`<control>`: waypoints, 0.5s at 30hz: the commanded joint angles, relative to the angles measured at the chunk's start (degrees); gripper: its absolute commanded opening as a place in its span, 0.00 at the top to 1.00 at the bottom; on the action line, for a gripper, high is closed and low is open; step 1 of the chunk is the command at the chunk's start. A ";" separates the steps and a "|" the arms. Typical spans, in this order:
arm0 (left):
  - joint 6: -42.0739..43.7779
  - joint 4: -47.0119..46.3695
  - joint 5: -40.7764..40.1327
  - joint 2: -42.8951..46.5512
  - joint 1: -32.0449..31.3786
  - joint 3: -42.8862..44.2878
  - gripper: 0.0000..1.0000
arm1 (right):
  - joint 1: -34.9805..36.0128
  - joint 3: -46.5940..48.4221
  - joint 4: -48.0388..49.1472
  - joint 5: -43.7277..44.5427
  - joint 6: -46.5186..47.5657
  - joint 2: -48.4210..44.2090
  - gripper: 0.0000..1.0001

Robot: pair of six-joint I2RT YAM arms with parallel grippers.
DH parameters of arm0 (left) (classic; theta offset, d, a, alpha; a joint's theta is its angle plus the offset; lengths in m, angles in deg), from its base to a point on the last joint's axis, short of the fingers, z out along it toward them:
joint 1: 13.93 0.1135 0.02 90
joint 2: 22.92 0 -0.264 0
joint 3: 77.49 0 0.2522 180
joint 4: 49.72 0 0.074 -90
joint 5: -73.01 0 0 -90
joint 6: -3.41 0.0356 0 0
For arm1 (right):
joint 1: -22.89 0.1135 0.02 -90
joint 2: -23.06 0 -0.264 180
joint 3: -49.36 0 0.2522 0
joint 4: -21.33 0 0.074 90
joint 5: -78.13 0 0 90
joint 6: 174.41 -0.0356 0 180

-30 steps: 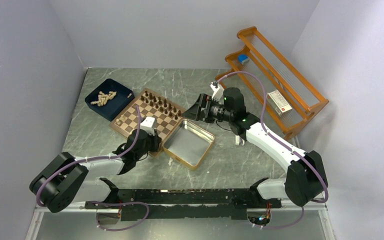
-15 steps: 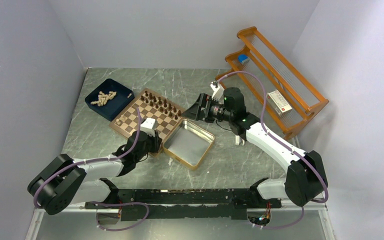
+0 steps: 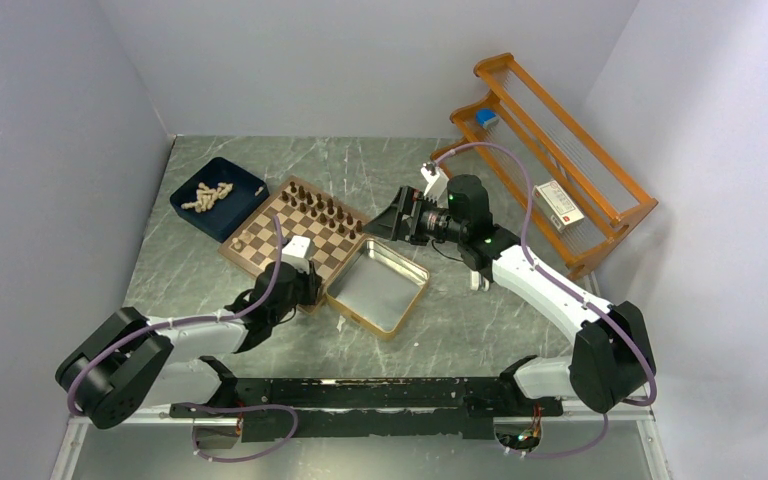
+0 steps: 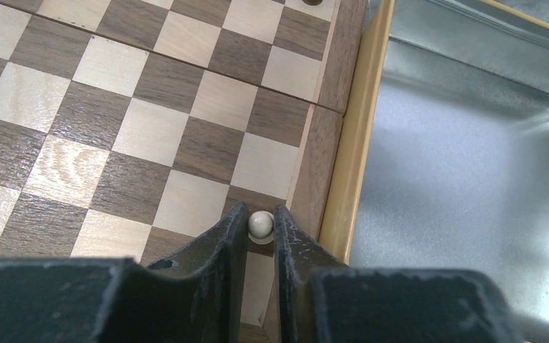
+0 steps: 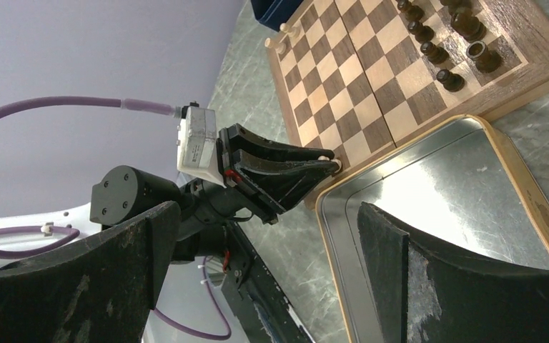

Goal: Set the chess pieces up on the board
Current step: Place the chess piece on the chessboard.

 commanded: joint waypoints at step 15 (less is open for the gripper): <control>2.15 -2.11 -3.32 -1.59 -2.12 1.23 0.79 | -0.30 -0.11 1.61 -0.99 0.12 -0.44 0.00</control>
